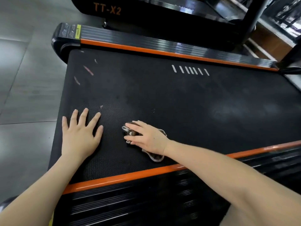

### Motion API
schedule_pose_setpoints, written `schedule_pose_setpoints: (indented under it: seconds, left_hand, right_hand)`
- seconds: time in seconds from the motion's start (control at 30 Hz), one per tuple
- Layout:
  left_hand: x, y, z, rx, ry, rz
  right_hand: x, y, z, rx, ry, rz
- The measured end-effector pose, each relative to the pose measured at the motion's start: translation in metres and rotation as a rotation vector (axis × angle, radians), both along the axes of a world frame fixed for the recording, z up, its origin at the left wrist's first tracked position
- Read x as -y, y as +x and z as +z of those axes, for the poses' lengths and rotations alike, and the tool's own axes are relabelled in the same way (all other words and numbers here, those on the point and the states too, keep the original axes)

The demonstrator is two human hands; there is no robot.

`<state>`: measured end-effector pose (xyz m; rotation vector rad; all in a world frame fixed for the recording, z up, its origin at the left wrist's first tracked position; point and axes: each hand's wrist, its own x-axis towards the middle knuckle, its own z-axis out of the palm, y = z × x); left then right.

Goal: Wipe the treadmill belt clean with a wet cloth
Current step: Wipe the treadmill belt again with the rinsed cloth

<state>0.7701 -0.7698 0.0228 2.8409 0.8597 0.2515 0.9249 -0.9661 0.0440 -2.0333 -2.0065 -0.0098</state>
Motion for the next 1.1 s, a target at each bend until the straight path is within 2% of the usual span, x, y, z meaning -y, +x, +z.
schedule_pose_setpoints:
  seconds: [0.1, 0.27, 0.53, 0.73, 0.8, 0.87, 1.0, 1.1]
  left_hand:
    - [0.001, 0.0, 0.002, -0.003, 0.003, -0.003]
    - [-0.001, 0.001, -0.001, -0.002, 0.023, 0.02]
    - [0.0, 0.004, -0.001, -0.022, 0.034, 0.054]
    - [0.004, 0.004, 0.007, -0.053, 0.022, 0.076]
    - [0.006, 0.003, 0.008, -0.081, 0.025, 0.09]
    - [0.006, 0.005, 0.009, -0.13, 0.018, 0.08]
    - [0.012, 0.008, 0.013, -0.197, 0.096, 0.081]
    - [0.013, 0.008, 0.015, -0.229, 0.121, 0.073]
  right_hand:
    - [-0.02, 0.032, 0.001, 0.023, -0.011, 0.071]
    - [-0.051, 0.065, -0.008, -0.076, 0.045, -0.17]
    - [-0.052, 0.062, -0.013, -0.211, 0.042, -0.235]
    - [0.013, 0.032, -0.01, -0.189, 0.1, 0.173]
    - [0.014, 0.045, -0.01, -0.148, 0.101, 0.225]
    - [-0.004, 0.064, -0.014, -0.135, 0.097, 0.117]
    - [-0.038, 0.087, -0.009, -0.246, 0.057, -0.208]
    - [-0.047, 0.089, -0.013, -0.211, 0.095, -0.221]
